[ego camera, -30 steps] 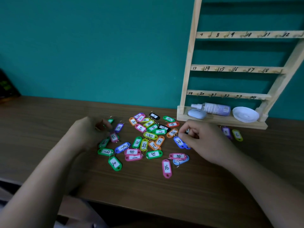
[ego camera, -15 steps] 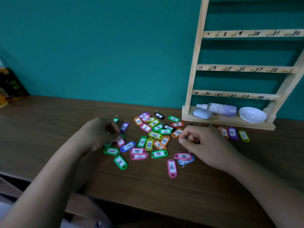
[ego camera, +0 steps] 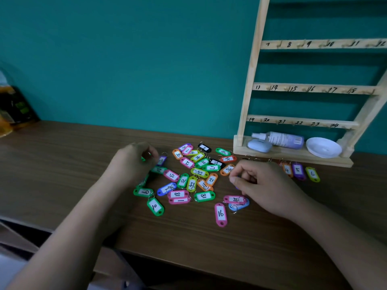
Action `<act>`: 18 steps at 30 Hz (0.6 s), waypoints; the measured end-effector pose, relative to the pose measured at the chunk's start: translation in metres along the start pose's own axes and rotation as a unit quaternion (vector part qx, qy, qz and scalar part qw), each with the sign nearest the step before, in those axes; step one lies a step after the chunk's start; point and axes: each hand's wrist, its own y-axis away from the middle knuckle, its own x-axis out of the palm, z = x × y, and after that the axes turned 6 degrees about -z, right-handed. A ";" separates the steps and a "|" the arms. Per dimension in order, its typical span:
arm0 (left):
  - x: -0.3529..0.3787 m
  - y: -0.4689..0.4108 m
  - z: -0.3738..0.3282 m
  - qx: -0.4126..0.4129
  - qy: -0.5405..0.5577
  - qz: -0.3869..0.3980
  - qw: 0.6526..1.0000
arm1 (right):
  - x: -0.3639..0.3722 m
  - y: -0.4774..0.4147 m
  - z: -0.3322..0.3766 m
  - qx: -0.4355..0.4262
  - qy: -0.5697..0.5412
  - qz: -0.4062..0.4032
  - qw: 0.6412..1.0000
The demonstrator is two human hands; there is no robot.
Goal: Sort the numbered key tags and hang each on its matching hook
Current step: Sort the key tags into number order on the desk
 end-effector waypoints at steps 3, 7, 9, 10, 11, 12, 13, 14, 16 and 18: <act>-0.007 0.001 0.007 -0.020 -0.013 -0.002 1.000 | 0.000 0.000 0.000 -0.003 0.000 -0.002 1.000; -0.007 0.003 0.006 -0.027 -0.036 0.036 0.998 | 0.000 -0.001 0.000 -0.005 0.003 0.002 1.000; -0.007 0.003 0.004 -0.025 -0.038 0.046 0.998 | 0.001 -0.001 -0.001 -0.007 0.000 -0.001 1.000; -0.007 0.003 0.004 -0.024 -0.039 0.052 0.998 | 0.000 -0.001 -0.001 -0.008 0.001 -0.003 1.000; -0.007 0.003 0.003 -0.022 -0.042 0.059 0.997 | 0.000 -0.001 -0.001 -0.008 0.002 -0.005 1.000; -0.007 0.002 0.003 -0.020 -0.049 0.066 0.996 | 0.000 -0.001 -0.002 -0.007 0.002 -0.007 1.000; -0.006 0.002 0.002 -0.017 -0.058 0.070 0.996 | 0.000 -0.001 -0.002 -0.007 0.002 -0.008 1.000; -0.006 0.002 0.002 -0.015 -0.067 0.068 0.995 | 0.000 -0.001 -0.002 -0.007 0.001 -0.008 1.000; -0.004 0.002 0.003 -0.001 -0.076 0.046 0.996 | 0.001 -0.001 -0.002 -0.006 0.001 -0.007 1.000; -0.003 0.003 0.003 0.015 -0.081 0.017 0.996 | 0.002 -0.001 -0.002 -0.004 0.001 -0.004 1.000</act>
